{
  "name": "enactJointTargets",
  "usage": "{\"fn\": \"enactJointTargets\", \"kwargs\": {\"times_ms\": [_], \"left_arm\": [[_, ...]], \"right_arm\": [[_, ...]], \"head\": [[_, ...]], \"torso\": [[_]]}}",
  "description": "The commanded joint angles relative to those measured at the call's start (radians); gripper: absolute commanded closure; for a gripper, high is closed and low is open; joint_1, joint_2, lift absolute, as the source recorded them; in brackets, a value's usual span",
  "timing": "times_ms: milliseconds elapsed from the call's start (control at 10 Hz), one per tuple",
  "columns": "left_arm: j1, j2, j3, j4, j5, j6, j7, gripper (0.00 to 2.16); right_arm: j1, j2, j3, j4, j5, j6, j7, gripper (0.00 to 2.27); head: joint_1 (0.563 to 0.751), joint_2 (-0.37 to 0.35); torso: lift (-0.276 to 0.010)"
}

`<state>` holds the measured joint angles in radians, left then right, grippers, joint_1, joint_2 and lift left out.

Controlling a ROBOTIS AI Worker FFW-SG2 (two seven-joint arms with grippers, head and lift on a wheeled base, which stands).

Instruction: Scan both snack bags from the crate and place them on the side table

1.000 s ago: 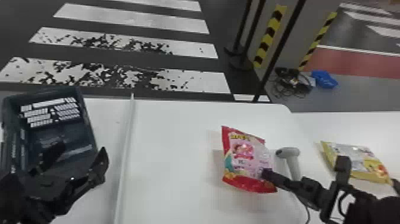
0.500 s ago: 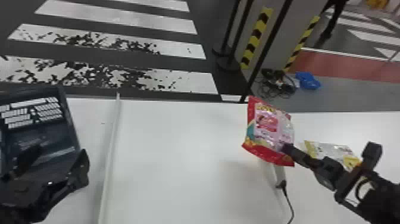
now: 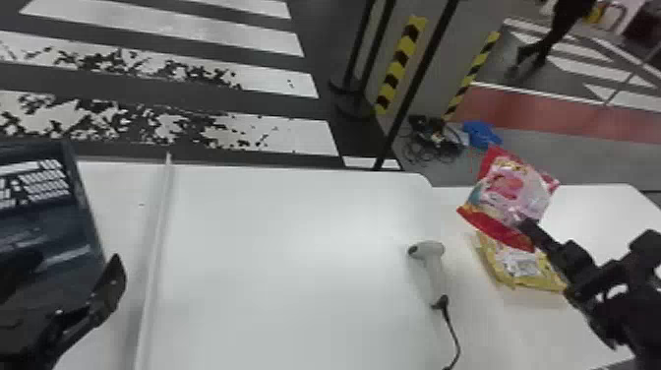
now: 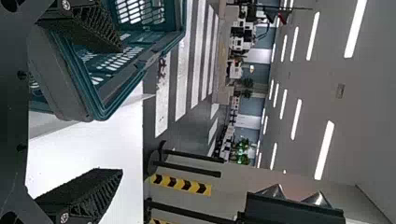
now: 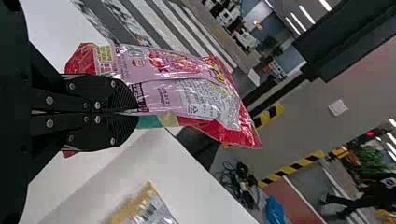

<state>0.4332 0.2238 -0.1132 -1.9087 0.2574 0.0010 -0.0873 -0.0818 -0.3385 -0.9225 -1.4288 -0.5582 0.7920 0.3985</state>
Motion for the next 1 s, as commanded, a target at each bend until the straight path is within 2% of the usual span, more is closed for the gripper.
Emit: {"fn": "enactJointTargets", "kwargs": {"times_ms": [0,200,300,400,600,800,900], "left_arm": [[-0.002,-0.017,-0.002,0.013,-0.007,0.001,0.0,0.08],[-0.002,-0.035,-0.002,0.025,-0.02,0.001,-0.002,0.08],[-0.002,-0.043,-0.002,0.036,-0.026,0.001,0.0,0.08],[-0.007,-0.05,-0.008,0.045,-0.03,-0.002,-0.002,0.08],[0.002,-0.067,-0.006,0.048,-0.04,-0.014,0.0,0.08],[0.012,-0.08,-0.003,0.046,-0.046,-0.032,0.001,0.08],[0.021,-0.081,0.0,0.045,-0.046,-0.048,0.001,0.08]], "right_arm": [[-0.035,-0.06,0.027,0.145,0.034,-0.219,-0.023,2.26],[-0.099,-0.128,0.067,0.346,0.104,-0.523,-0.102,2.26],[-0.131,-0.171,0.091,0.441,0.129,-0.593,-0.136,2.26],[-0.158,-0.192,0.102,0.496,0.173,-0.63,-0.179,2.26],[-0.184,-0.208,0.175,0.55,0.268,-0.67,-0.297,2.26],[-0.202,-0.208,0.214,0.588,0.288,-0.658,-0.356,2.26],[-0.208,-0.208,0.22,0.605,0.3,-0.664,-0.374,2.04]], "head": [[0.695,-0.35],[0.695,-0.35],[0.695,-0.35],[0.695,-0.35],[0.695,-0.35],[0.695,-0.35],[0.695,-0.35]], "torso": [[-0.095],[-0.095],[-0.095],[-0.095],[-0.095],[-0.095],[-0.095]]}}
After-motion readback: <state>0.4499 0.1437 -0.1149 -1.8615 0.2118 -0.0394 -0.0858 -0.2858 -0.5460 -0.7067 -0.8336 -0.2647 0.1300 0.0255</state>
